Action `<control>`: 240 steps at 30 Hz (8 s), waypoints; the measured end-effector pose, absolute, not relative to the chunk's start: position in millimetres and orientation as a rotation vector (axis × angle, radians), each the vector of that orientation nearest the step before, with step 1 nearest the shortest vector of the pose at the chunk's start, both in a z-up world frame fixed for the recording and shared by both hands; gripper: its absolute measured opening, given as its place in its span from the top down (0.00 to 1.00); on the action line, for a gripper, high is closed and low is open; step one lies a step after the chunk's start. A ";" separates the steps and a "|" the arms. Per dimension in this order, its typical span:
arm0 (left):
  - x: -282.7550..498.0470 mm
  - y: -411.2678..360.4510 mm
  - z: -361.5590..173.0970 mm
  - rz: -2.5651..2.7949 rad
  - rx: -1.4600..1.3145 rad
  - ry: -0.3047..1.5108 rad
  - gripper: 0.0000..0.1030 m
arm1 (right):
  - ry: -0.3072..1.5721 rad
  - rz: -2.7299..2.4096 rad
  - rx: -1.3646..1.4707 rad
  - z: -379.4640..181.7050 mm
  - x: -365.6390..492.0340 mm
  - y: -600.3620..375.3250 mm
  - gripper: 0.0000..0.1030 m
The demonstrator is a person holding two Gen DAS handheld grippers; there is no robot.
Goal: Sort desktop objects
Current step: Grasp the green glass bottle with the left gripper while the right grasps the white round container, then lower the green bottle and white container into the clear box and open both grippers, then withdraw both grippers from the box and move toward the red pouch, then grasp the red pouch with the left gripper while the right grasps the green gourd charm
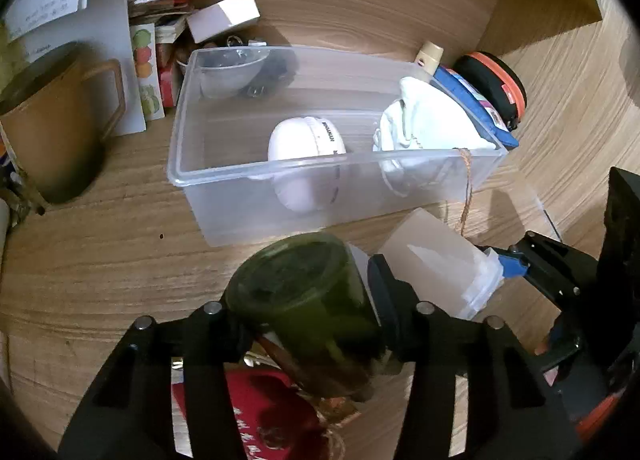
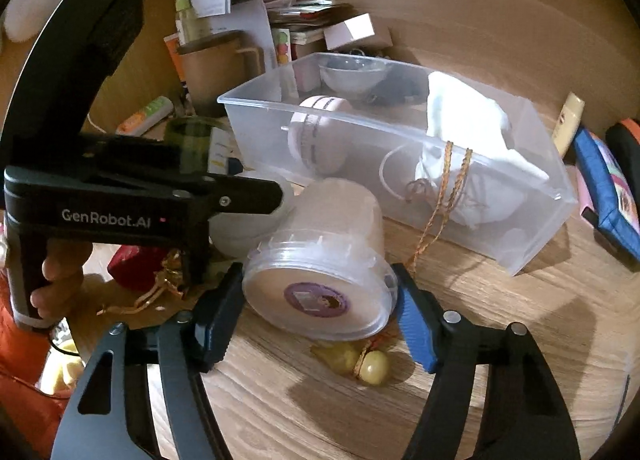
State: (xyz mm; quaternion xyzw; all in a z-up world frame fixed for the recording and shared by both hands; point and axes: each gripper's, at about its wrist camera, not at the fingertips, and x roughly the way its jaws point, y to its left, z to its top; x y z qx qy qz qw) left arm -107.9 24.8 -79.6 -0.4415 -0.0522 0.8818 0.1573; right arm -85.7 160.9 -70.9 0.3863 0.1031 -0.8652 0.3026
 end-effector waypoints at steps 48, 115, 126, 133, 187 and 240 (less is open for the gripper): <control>-110.4 1.2 -10.1 2.612 -1.058 -0.169 0.60 | 0.068 -2.378 0.762 27.3 -106.5 194.9 0.37; -217.6 18.8 -50.7 2.645 -1.229 0.060 0.60 | 0.280 -2.490 1.025 -36.1 -240.8 142.4 0.36; -217.7 22.4 -56.4 2.622 -1.230 0.102 0.60 | 0.304 -2.538 0.999 -34.2 -237.6 146.5 0.36; -213.7 20.3 -53.7 2.628 -1.200 0.093 0.51 | 0.294 -2.563 0.971 -29.1 -233.3 147.9 0.28; -52.1 -25.0 -33.9 2.880 -1.095 0.101 0.05 | 0.413 -2.821 0.634 25.2 -49.2 187.8 0.00; -37.1 -18.8 -116.9 2.797 -1.331 -0.009 0.48 | 0.328 -2.583 1.114 -78.9 -65.5 194.2 0.62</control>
